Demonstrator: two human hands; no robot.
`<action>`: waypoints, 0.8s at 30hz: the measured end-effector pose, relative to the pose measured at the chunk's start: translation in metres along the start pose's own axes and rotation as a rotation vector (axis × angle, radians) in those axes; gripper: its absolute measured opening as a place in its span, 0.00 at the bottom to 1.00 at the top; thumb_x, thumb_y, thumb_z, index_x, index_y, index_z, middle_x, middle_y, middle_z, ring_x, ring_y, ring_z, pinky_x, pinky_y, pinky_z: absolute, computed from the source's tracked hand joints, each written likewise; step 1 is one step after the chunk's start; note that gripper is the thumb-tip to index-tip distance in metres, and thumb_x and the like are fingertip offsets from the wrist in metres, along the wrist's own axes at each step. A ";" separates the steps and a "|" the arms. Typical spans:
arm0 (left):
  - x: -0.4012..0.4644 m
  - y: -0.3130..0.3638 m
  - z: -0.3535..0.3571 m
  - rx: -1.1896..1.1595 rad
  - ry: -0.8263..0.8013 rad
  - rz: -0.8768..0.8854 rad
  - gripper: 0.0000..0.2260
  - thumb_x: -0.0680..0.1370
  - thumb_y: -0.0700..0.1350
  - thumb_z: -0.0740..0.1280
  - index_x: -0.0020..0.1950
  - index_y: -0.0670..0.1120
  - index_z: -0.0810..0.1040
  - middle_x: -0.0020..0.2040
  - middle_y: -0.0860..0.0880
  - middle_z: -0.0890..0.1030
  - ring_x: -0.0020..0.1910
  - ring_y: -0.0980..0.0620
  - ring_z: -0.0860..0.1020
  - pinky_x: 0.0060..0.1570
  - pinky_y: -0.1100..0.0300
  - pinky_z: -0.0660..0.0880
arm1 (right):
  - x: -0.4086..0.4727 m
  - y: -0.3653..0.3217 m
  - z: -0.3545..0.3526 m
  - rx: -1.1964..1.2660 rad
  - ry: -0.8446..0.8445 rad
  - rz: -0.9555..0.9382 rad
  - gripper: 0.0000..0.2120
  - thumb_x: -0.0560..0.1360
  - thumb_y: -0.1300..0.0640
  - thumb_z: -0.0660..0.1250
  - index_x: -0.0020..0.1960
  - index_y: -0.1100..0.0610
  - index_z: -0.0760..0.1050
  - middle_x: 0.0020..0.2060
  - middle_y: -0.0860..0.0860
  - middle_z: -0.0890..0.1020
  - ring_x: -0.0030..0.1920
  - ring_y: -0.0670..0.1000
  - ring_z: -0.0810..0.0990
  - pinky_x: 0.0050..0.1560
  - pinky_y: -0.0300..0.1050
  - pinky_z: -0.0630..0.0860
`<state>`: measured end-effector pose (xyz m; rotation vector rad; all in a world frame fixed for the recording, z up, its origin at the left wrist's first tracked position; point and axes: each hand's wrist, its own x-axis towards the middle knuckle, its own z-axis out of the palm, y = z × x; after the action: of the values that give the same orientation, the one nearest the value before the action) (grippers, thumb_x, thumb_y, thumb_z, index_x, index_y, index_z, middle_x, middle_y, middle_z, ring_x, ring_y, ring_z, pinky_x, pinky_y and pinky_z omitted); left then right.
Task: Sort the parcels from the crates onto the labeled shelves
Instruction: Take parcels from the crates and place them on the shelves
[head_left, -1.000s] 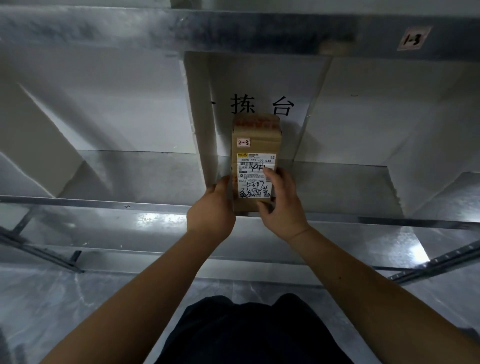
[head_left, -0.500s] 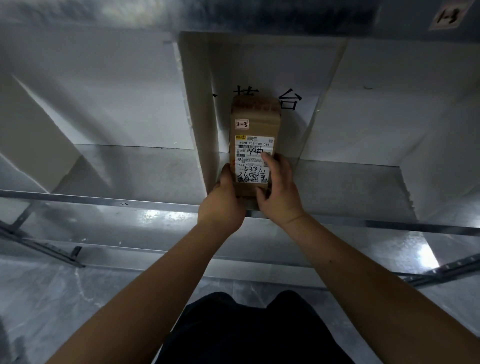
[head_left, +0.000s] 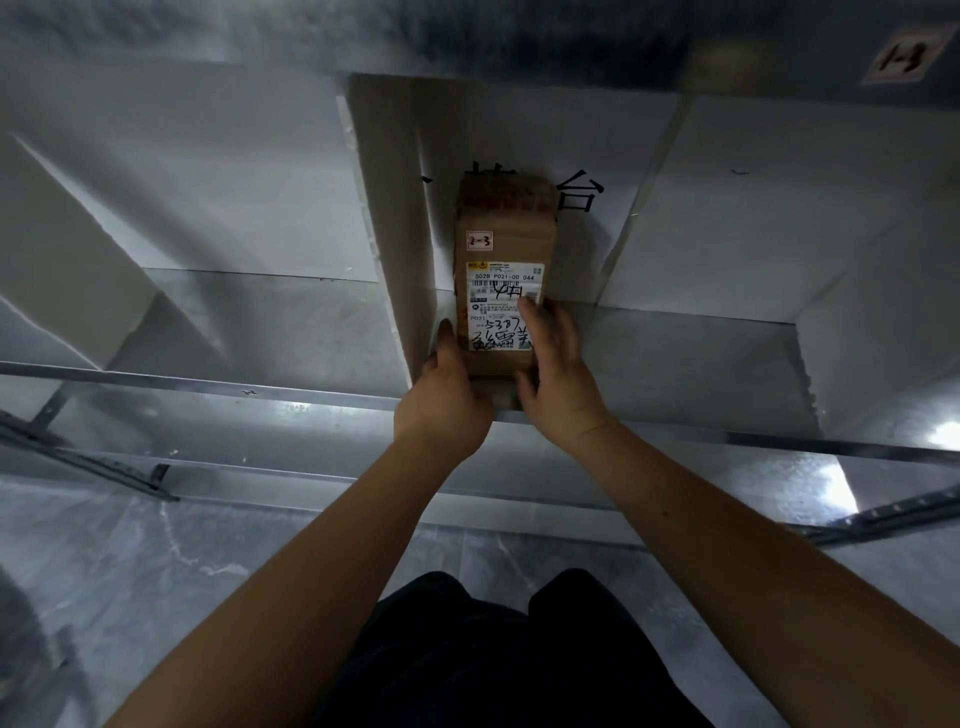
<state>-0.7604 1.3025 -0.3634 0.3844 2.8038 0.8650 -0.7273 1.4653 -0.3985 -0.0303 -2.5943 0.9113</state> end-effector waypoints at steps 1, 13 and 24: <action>-0.004 0.000 -0.001 -0.006 -0.014 -0.012 0.39 0.78 0.45 0.66 0.83 0.55 0.46 0.75 0.44 0.73 0.66 0.38 0.79 0.58 0.37 0.81 | -0.004 -0.001 -0.003 -0.004 -0.013 0.008 0.51 0.75 0.71 0.68 0.81 0.35 0.46 0.81 0.56 0.54 0.69 0.62 0.75 0.61 0.55 0.81; -0.054 0.003 -0.011 0.126 -0.176 0.027 0.39 0.79 0.55 0.72 0.83 0.49 0.54 0.78 0.45 0.69 0.74 0.40 0.71 0.67 0.43 0.75 | -0.082 -0.027 -0.052 -0.116 -0.318 0.337 0.40 0.79 0.61 0.71 0.84 0.46 0.54 0.84 0.54 0.47 0.81 0.57 0.59 0.75 0.52 0.69; -0.093 0.055 0.028 0.317 -0.303 0.442 0.36 0.77 0.58 0.69 0.81 0.50 0.60 0.78 0.45 0.68 0.77 0.42 0.67 0.73 0.43 0.69 | -0.169 -0.041 -0.099 -0.132 -0.190 0.720 0.40 0.81 0.56 0.70 0.85 0.50 0.51 0.84 0.56 0.51 0.82 0.57 0.54 0.79 0.49 0.57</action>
<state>-0.6548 1.3340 -0.3456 1.1124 2.5995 0.3762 -0.5300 1.4670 -0.3626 -1.0108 -2.8484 0.9929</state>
